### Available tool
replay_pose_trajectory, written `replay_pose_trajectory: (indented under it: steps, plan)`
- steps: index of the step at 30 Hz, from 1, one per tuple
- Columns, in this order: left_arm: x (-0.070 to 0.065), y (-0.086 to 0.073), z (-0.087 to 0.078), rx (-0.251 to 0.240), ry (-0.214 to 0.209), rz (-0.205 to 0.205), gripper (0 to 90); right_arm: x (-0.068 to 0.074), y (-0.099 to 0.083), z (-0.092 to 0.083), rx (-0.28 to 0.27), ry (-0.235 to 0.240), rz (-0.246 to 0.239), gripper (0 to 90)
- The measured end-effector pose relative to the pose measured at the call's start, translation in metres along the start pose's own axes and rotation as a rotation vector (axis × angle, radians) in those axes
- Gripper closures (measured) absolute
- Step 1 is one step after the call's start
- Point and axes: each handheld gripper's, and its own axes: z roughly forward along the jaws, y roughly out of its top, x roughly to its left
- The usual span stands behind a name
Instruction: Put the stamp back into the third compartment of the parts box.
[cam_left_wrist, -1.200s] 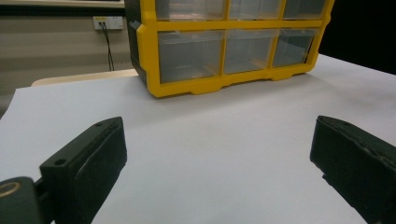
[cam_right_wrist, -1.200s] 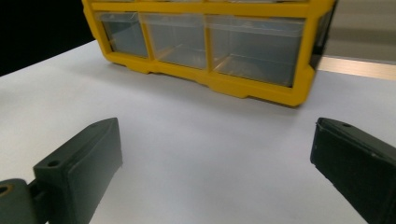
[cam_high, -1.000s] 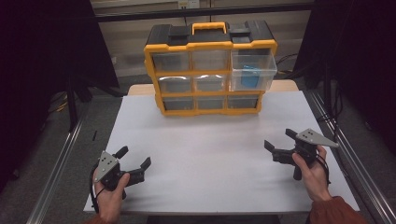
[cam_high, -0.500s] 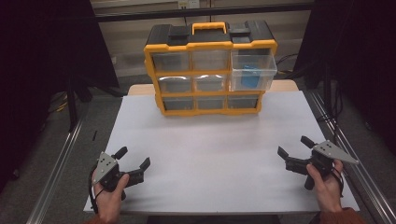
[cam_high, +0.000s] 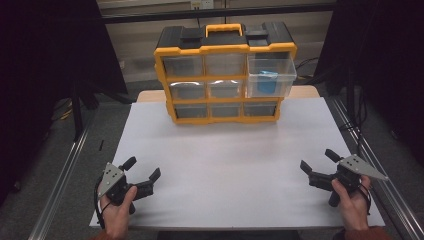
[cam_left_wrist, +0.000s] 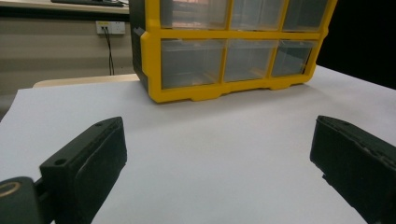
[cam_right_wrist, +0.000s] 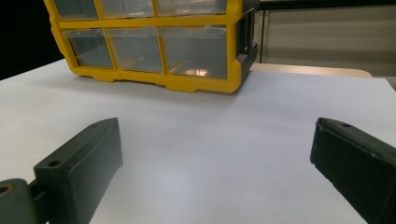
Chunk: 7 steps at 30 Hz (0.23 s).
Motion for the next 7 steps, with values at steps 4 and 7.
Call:
replay_pose_trajectory:
  steps: [4, 7]
  plan:
    - [-0.0009, -0.0005, 0.0011, 0.007, 0.003, -0.001, 3.9, 0.0000, -0.0002, 0.0019, 0.003, -0.012, 0.006, 3.0]
    - [-0.0004, 0.0000, 0.0016, 0.011, 0.009, 0.001, 3.9, 0.0000, -0.0001, 0.0023, 0.008, -0.010, 0.004, 2.9]
